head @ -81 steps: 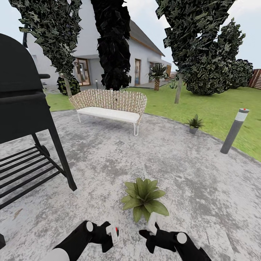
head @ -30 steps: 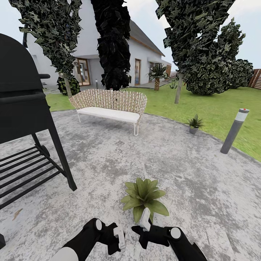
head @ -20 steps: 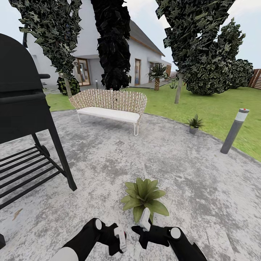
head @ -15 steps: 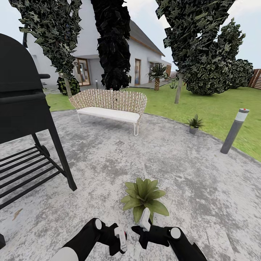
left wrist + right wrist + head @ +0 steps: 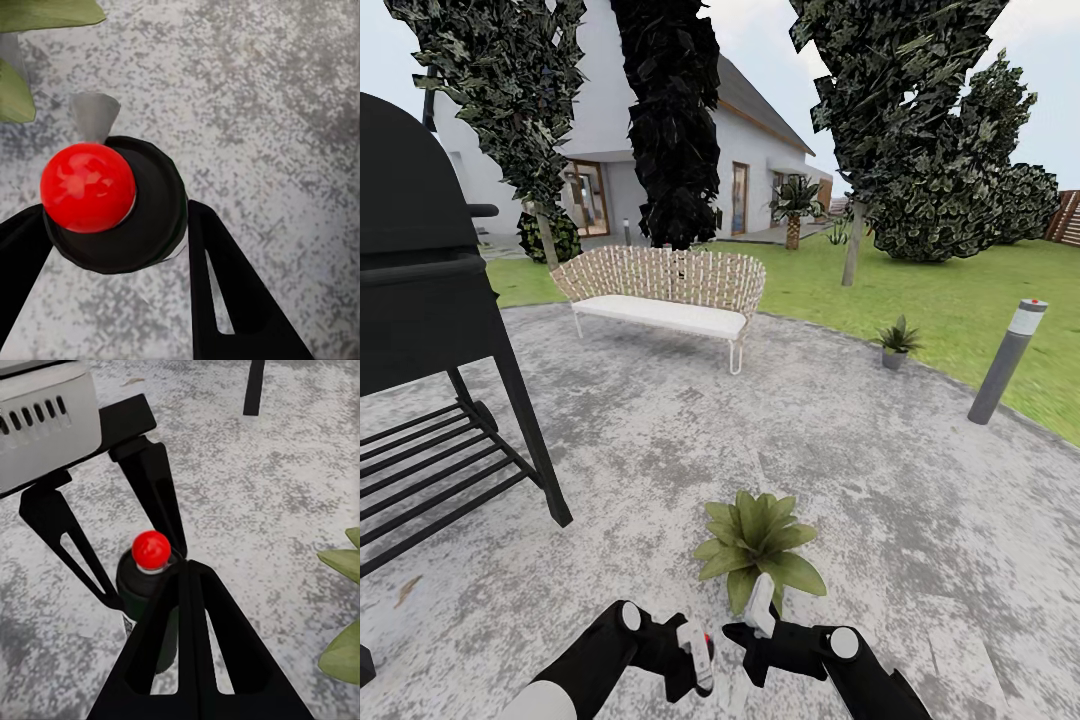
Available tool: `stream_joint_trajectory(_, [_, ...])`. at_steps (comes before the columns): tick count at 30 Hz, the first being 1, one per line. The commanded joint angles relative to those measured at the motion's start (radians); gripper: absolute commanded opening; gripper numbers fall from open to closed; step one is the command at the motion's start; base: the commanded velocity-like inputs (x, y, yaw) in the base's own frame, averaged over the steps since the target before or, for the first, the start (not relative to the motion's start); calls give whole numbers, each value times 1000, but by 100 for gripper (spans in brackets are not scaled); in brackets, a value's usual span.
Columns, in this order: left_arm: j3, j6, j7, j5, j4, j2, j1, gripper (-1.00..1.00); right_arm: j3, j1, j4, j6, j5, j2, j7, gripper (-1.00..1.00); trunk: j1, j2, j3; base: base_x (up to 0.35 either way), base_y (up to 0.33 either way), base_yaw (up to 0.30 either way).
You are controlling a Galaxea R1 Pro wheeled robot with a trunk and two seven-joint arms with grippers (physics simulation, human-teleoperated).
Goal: Pick up the pesticide atomizer in the garden and spray insectifuge to fully cover both potted plants in the garden.
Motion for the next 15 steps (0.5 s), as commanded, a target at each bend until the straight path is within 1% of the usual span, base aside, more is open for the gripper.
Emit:
stream_joint_trajectory(1, [0,-2,-4,-5,-2,-1,0,-100,-1,0,-1,-6,10,0,1,-100,0,0,-1,0,0,0])
stream_joint_trajectory(13, [2,-10,-5,-1,-3,-3,-1,-100,-1,0,-1,-6,10,0,0,-100,0,0,-1,0,0,0])
stream_joint_trajectory(15, [1,-11,-6,22,-3,-4,-1,-100,-1,0,-1,-6,10,0,-1,-100,0,0,-1,0,0,0])
